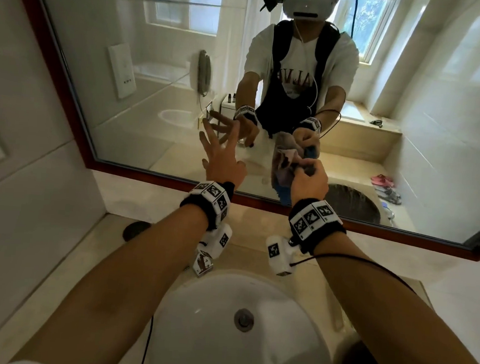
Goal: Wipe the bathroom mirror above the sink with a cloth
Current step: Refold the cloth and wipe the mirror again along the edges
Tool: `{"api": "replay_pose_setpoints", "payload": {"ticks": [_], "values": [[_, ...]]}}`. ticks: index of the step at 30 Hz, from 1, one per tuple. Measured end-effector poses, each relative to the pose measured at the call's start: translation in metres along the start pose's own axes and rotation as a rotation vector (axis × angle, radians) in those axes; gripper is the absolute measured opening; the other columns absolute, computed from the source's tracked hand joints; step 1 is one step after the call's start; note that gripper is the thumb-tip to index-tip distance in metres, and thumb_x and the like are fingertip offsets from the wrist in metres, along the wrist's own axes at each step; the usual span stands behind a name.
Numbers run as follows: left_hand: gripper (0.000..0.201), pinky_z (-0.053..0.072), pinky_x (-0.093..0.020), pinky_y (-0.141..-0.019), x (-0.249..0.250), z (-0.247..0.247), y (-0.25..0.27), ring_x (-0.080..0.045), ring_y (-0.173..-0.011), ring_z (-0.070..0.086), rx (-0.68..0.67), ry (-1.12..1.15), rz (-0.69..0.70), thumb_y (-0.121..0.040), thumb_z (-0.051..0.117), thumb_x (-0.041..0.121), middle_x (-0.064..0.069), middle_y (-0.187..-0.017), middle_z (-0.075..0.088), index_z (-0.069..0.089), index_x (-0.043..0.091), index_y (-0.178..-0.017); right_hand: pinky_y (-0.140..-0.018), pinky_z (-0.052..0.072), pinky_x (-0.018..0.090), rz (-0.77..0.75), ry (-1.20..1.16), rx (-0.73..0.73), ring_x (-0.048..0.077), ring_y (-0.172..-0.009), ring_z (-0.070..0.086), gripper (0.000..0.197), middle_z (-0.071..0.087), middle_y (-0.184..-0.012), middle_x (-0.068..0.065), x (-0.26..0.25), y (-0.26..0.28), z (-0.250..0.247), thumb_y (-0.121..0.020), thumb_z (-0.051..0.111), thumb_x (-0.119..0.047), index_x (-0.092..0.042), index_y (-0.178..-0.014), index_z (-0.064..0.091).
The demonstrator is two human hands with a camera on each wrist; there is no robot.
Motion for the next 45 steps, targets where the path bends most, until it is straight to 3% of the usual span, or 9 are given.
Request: {"api": "replay_pose_setpoints", "payload": {"ticks": [4, 9, 12, 16, 20, 24, 29, 38, 45], "values": [[0.11, 0.036, -0.063, -0.106, -0.02, -0.002, -0.006, -0.027, -0.149, -0.016, -0.109, -0.002, -0.007, -0.072, 0.047, -0.015, 0.006, -0.158, -0.031, 0.006, 0.052, -0.15, -0.098, 0.049, 0.035, -0.068, 0.051, -0.078, 0.023, -0.108, 0.058, 0.028, 0.063, -0.117, 0.007, -0.004, 0.01, 0.036, -0.092, 0.058, -0.017, -0.028, -0.116, 0.067], [0.104, 0.022, -0.069, -0.11, -0.033, -0.01, -0.001, -0.028, -0.149, -0.016, -0.156, -0.134, 0.045, -0.08, 0.056, -0.007, 0.002, -0.159, -0.029, 0.005, 0.05, -0.151, -0.108, 0.04, 0.034, -0.221, 0.307, -0.23, 0.03, -0.125, 0.049, 0.039, 0.043, -0.143, 0.012, 0.006, 0.029, 0.076, -0.094, 0.058, -0.018, -0.03, -0.131, 0.058], [0.098, 0.016, -0.069, -0.112, -0.035, -0.017, -0.002, -0.034, -0.147, -0.023, -0.11, -0.168, 0.044, -0.083, 0.057, -0.001, -0.006, -0.158, -0.032, 0.008, 0.048, -0.152, -0.103, 0.043, 0.04, -0.361, 0.487, -0.278, 0.036, -0.125, 0.043, 0.039, 0.037, -0.141, 0.016, 0.013, 0.031, 0.09, -0.095, 0.057, -0.018, -0.024, -0.134, 0.058], [0.097, 0.015, -0.069, -0.112, -0.033, -0.019, -0.009, -0.034, -0.147, -0.023, -0.033, -0.125, 0.061, -0.08, 0.056, -0.001, -0.008, -0.158, -0.031, 0.012, 0.047, -0.152, -0.083, 0.052, 0.045, -0.548, 0.654, -0.287, 0.037, -0.119, 0.041, 0.038, 0.04, -0.131, 0.018, 0.025, 0.031, 0.089, -0.098, 0.054, -0.025, -0.022, -0.136, 0.055], [0.092, 0.015, -0.07, -0.112, -0.016, -0.011, -0.012, -0.035, -0.147, -0.023, -0.004, -0.147, 0.102, -0.085, 0.063, 0.012, -0.011, -0.158, -0.03, 0.009, 0.043, -0.153, -0.09, 0.051, 0.05, -0.631, 0.687, -0.225, 0.043, -0.115, 0.044, 0.039, 0.044, -0.13, 0.025, 0.038, 0.023, 0.07, -0.093, 0.061, -0.018, -0.014, -0.132, 0.058], [0.09, 0.013, -0.07, -0.113, 0.017, 0.007, -0.004, -0.035, -0.147, -0.02, 0.002, -0.171, 0.199, -0.087, 0.065, 0.022, -0.013, -0.159, -0.027, 0.007, 0.042, -0.154, -0.105, 0.039, 0.057, -0.618, 0.763, -0.119, 0.05, -0.126, 0.039, 0.051, 0.04, -0.138, 0.032, 0.055, 0.005, 0.037, -0.093, 0.058, -0.022, -0.011, -0.142, 0.047], [0.089, 0.015, -0.071, -0.111, 0.07, 0.039, 0.005, -0.038, -0.148, -0.016, 0.007, -0.267, 0.336, -0.087, 0.064, 0.032, -0.015, -0.161, -0.021, 0.005, 0.043, -0.153, -0.113, 0.014, 0.062, -0.516, 0.805, -0.069, 0.043, -0.147, 0.003, 0.055, 0.011, -0.16, 0.02, 0.061, -0.024, -0.018, -0.102, 0.035, -0.042, -0.031, -0.154, 0.019], [0.08, 0.01, -0.077, -0.106, 0.146, 0.07, 0.005, -0.042, -0.149, -0.001, 0.118, -0.39, 0.507, -0.086, 0.052, 0.038, -0.016, -0.163, -0.004, 0.01, 0.04, -0.154, -0.113, 0.011, 0.064, -0.279, 0.683, 0.103, 0.046, -0.146, -0.008, 0.058, 0.002, -0.159, 0.027, 0.068, -0.079, -0.1, -0.101, 0.03, -0.046, -0.038, -0.154, 0.007], [0.086, 0.006, -0.081, -0.103, 0.148, 0.071, -0.001, -0.043, -0.147, -0.013, 0.109, -0.367, 0.519, -0.079, 0.048, 0.02, -0.012, -0.163, -0.012, 0.012, 0.042, -0.154, -0.109, 0.007, 0.071, -0.381, 0.657, 0.114, 0.055, -0.141, -0.011, 0.062, 0.003, -0.156, 0.033, 0.066, -0.087, -0.091, -0.099, 0.037, -0.042, -0.039, -0.153, 0.008]]}}
Point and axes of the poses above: each hand's wrist, its own y-axis away from the middle knuckle, its own z-axis out of the palm, x = y × z, the point moved 2 cm from there along -y, towards the middle knuckle
